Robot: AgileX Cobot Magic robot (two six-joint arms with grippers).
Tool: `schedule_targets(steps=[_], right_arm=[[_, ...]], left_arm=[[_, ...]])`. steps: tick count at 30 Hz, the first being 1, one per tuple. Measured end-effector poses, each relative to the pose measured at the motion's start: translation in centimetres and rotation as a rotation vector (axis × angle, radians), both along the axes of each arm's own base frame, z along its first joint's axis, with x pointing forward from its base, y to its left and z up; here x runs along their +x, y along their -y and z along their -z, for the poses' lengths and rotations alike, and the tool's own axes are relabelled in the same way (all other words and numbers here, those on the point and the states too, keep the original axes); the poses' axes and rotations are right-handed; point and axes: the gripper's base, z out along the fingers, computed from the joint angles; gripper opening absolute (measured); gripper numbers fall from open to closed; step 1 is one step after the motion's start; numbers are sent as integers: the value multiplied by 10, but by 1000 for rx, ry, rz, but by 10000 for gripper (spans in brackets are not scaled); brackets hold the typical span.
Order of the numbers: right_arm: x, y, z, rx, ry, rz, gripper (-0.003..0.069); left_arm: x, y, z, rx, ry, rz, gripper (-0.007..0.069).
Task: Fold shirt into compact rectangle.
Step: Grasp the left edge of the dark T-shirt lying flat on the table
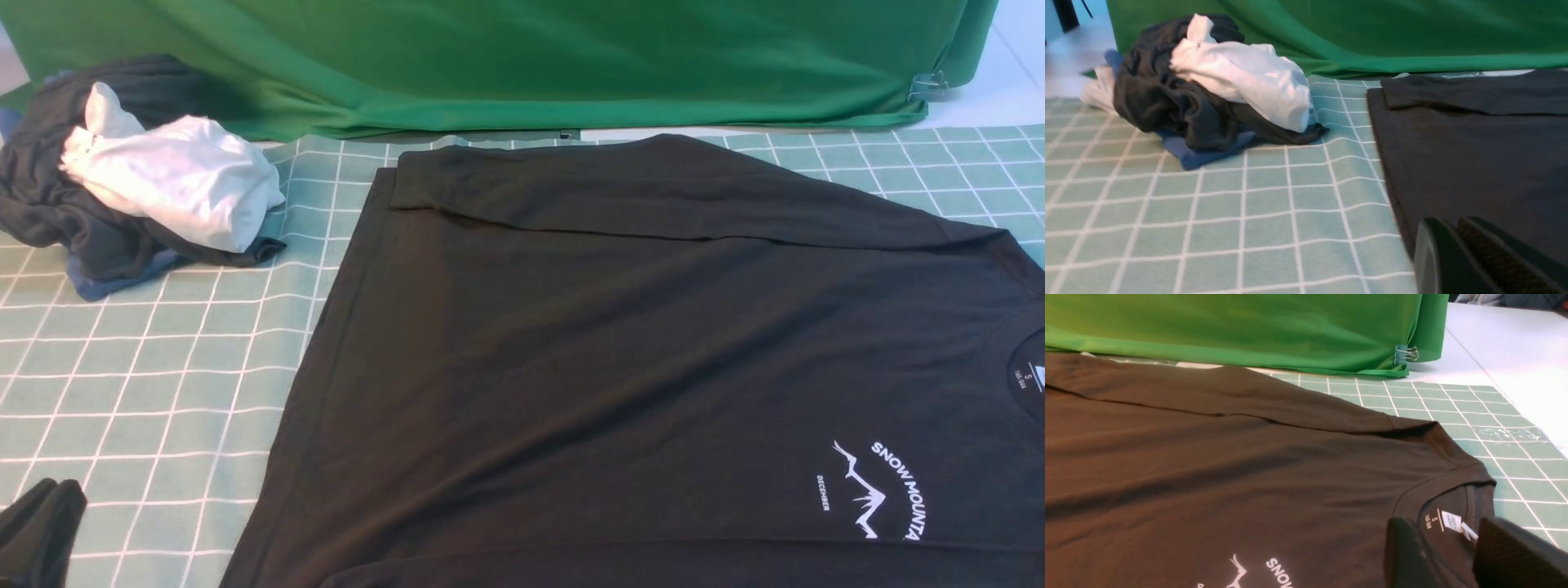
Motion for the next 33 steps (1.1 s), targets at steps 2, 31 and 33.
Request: schedule_targets(steps=[2, 31, 33], right_arm=[[0, 0, 0, 0, 0, 0, 240], [-1, 8, -33, 752, 345, 64, 240], [-1, 8, -34, 754, 352, 63, 240]], left_arm=[[0, 0, -4, 2, 45, 3, 15], [43, 11, -161, -533, -114, 11, 15], [57, 15, -152, -483, -315, 13, 15]])
